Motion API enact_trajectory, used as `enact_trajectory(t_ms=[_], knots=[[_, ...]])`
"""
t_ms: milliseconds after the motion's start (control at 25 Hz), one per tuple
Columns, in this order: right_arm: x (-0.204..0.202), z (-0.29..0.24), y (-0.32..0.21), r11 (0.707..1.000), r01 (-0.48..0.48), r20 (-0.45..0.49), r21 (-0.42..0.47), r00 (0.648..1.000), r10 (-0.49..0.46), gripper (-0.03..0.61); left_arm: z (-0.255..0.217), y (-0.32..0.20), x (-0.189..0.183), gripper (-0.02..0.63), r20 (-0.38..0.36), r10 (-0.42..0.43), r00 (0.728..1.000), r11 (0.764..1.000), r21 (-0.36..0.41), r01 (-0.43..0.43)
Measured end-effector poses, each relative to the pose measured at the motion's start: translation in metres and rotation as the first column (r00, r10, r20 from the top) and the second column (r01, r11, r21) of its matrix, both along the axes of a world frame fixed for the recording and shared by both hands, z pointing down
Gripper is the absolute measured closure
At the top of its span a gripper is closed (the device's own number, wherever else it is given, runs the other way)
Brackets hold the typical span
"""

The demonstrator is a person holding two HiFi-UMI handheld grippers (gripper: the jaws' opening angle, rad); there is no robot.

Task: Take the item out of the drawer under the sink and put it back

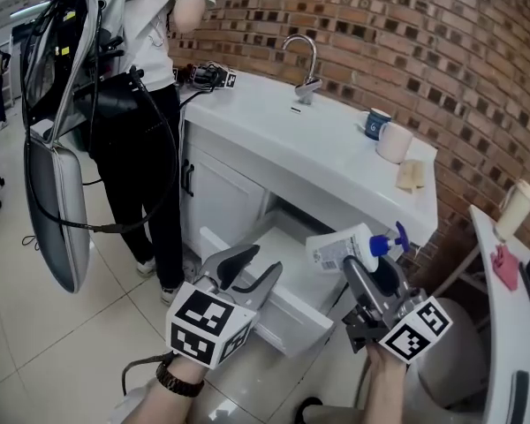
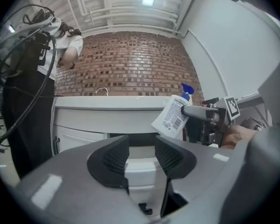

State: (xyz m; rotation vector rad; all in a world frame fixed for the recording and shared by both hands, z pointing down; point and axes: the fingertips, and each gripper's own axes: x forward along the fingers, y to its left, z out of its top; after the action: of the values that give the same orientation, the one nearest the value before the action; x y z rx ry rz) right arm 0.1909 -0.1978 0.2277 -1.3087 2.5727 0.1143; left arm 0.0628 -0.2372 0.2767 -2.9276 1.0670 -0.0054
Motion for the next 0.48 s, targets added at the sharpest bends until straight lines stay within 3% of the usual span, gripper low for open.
enact_trajectory(t_ms=[200,480], knots=[[-0.002,0.009,-0.005,0.999,-0.012,-0.026,-0.032,1.0,0.011,0.391,-0.011,-0.004,-0.012,0.454,-0.135,-0.026,0.99,0.999,-0.037,0.022],[-0.017,0.037,-0.035,0.992,-0.047,-0.202,-0.117,0.979,0.023,0.391,0.003,-0.008,-0.009,0.453,-0.177,0.006,0.984,0.988,-0.148,-0.032]])
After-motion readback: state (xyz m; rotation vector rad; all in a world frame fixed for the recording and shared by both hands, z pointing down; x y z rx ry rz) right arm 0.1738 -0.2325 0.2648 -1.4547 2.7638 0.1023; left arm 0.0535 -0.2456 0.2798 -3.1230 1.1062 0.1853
